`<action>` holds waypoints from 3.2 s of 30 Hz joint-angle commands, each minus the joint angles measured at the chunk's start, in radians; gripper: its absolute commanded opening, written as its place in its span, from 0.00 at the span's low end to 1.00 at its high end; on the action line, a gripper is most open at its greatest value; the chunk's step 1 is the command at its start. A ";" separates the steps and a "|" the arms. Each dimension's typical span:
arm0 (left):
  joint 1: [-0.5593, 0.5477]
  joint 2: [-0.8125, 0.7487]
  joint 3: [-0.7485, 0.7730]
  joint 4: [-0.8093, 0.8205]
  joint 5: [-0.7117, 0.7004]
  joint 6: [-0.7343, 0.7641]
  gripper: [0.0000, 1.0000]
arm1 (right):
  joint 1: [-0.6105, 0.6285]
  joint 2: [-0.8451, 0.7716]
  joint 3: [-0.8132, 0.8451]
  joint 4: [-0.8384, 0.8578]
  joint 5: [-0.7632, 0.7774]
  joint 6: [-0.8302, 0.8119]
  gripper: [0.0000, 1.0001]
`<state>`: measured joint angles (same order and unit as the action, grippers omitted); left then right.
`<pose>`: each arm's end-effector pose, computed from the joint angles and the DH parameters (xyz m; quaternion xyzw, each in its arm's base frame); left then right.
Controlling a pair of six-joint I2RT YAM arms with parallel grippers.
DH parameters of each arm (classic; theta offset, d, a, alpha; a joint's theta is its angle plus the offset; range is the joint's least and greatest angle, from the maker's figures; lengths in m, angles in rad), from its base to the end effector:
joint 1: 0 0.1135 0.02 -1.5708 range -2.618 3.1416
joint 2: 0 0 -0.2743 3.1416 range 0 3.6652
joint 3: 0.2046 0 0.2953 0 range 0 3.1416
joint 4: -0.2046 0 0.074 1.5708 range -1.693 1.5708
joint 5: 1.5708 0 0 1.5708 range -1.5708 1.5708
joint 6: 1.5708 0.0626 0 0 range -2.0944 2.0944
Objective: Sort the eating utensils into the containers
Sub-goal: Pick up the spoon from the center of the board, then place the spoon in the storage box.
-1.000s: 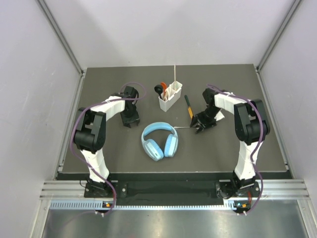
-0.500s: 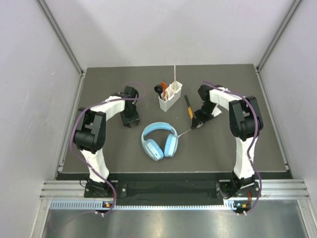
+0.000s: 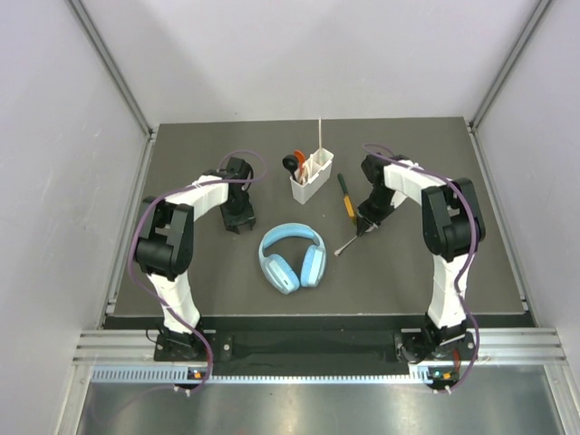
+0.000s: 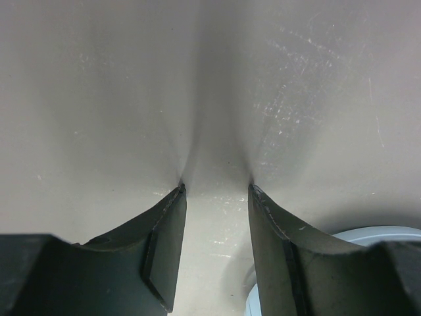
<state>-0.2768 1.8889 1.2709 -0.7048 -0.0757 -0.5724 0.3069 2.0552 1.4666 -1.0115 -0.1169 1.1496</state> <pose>0.3954 -0.1074 0.1232 -0.1506 0.9801 -0.0167 0.1281 0.3958 0.1331 0.1095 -0.4090 -0.9105 -0.0339 0.0498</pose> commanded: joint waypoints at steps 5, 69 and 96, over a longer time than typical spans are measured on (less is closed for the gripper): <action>0.014 0.058 -0.019 -0.048 -0.022 0.023 0.49 | -0.019 -0.063 0.058 0.000 0.310 -0.204 0.00; -0.029 0.138 0.232 -0.208 -0.084 0.023 0.49 | 0.150 -0.245 0.417 0.416 0.152 -0.904 0.00; -0.030 0.107 0.202 -0.202 -0.133 0.045 0.48 | 0.262 -0.003 0.643 0.534 0.098 -0.918 0.00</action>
<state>-0.3050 2.0075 1.4578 -0.8940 -0.1768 -0.5457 0.5495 2.0476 2.0319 -0.5453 -0.0177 0.2382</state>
